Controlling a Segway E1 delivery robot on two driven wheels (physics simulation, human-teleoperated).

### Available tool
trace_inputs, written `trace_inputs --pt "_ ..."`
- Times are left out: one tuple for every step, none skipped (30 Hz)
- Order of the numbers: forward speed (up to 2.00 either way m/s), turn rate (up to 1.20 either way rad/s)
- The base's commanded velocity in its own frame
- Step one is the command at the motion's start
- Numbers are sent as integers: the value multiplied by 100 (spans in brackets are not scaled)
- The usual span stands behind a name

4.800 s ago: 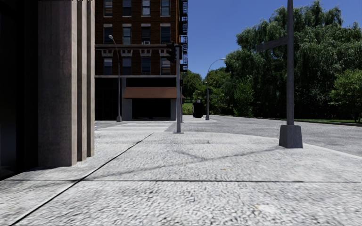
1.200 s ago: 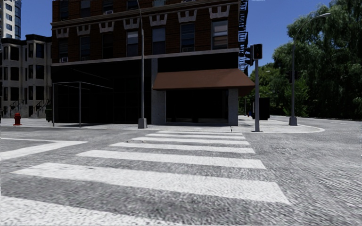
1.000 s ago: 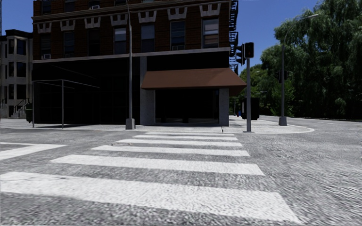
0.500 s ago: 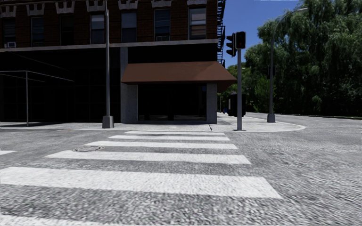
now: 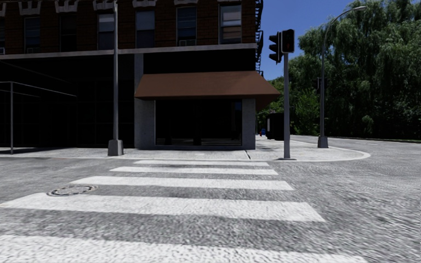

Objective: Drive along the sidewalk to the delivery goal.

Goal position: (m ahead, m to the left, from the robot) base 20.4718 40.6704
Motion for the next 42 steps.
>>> trace_inputs --pt "154 0" --pt "154 0" --pt "154 0" --pt "154 0" --pt "154 0" --pt "154 0" --pt "160 0" --pt "200 0" --pt "200 0" --pt "200 0" --pt "200 0" --pt "200 0" --pt "200 0" --pt "200 0" --pt "200 0" --pt "200 0" --pt "200 0" --pt "200 0" --pt "200 0" --pt "200 0" --pt "200 0" --pt "200 0" --pt "200 0" --pt "200 0" --pt "200 0" --pt "200 0" --pt "200 0" --pt "200 0" --pt "200 0" --pt "200 0" --pt "200 0" --pt "200 0" --pt "200 0" --pt "200 0" --pt "200 0" --pt "200 0" --pt "200 0" --pt "200 0" --pt "200 0" --pt "200 0" --pt "200 0" --pt "200 0"
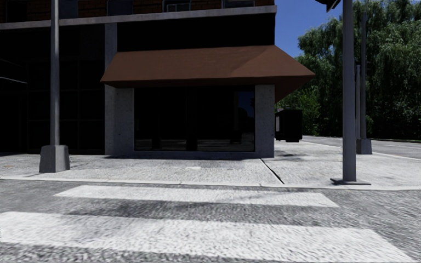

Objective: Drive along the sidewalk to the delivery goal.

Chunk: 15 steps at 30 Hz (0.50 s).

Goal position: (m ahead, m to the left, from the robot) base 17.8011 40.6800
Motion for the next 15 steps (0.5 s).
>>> trace_inputs --pt "200 0" --pt "200 0" --pt "200 0" --pt "200 0" --pt "200 0" --pt "200 0" --pt "200 0" --pt "200 0" --pt "200 0" --pt "200 0" --pt "200 0" --pt "200 0" --pt "200 0" --pt "200 0" --pt "200 0"
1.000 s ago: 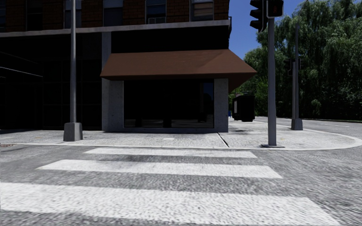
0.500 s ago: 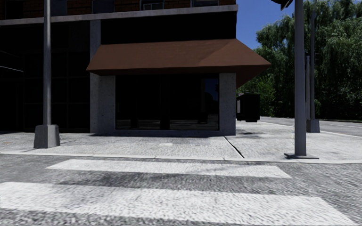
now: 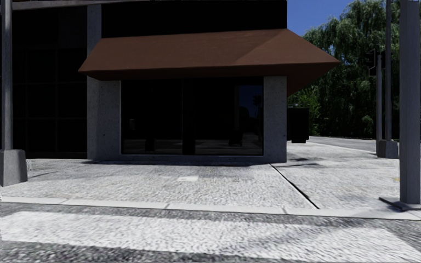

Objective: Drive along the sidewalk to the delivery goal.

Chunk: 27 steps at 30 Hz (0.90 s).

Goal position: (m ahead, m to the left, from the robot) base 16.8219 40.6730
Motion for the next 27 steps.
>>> trace_inputs --pt "200 0" --pt "200 0" --pt "200 0" --pt "200 0" --pt "200 0" --pt "200 0" --pt "200 0" --pt "200 0" --pt "200 0" --pt "200 0" --pt "200 0" --pt "200 0" --pt "200 0" --pt "200 0" --pt "200 0" --pt "200 0" --pt "188 0" --pt "160 0" --pt "140 0" --pt "129 0" --pt "125 0" --pt "125 0" --pt "124 0" --pt "123 0" --pt "120 0" --pt "115 0" --pt "112 0"
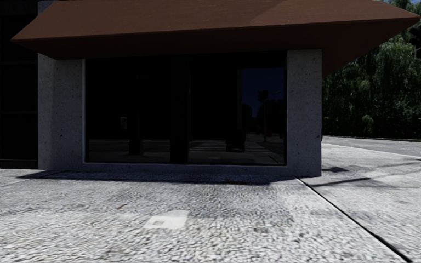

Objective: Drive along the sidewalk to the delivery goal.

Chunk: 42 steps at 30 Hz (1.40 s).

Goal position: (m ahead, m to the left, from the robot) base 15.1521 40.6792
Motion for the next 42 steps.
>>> trace_inputs --pt "112 0" --pt "111 0" --pt "111 0" --pt "110 0" --pt "110 0" --pt "110 0" --pt "110 0" --pt "110 0" --pt "110 0" --pt "110 0" --pt "110 0" --pt "110 0" --pt "110 0" --pt "110 0" --pt "110 0" --pt "110 0" --pt "113 0" --pt "118 0" --pt "118 0" --pt "123 0" --pt "126 0" --pt "126 0" --pt "126 0" --pt "126 0" --pt "126 0" --pt "126 0" --pt "126 0" --pt "126 0" --pt "126 0" --pt "126 0" --pt "126 0" --pt "126 6" --pt "126 6" --pt "126 18" --pt "126 29" --pt "126 36" --pt "126 43" --pt "126 48" --pt "126 48" --pt "126 56" --pt "126 63" --pt "126 65"
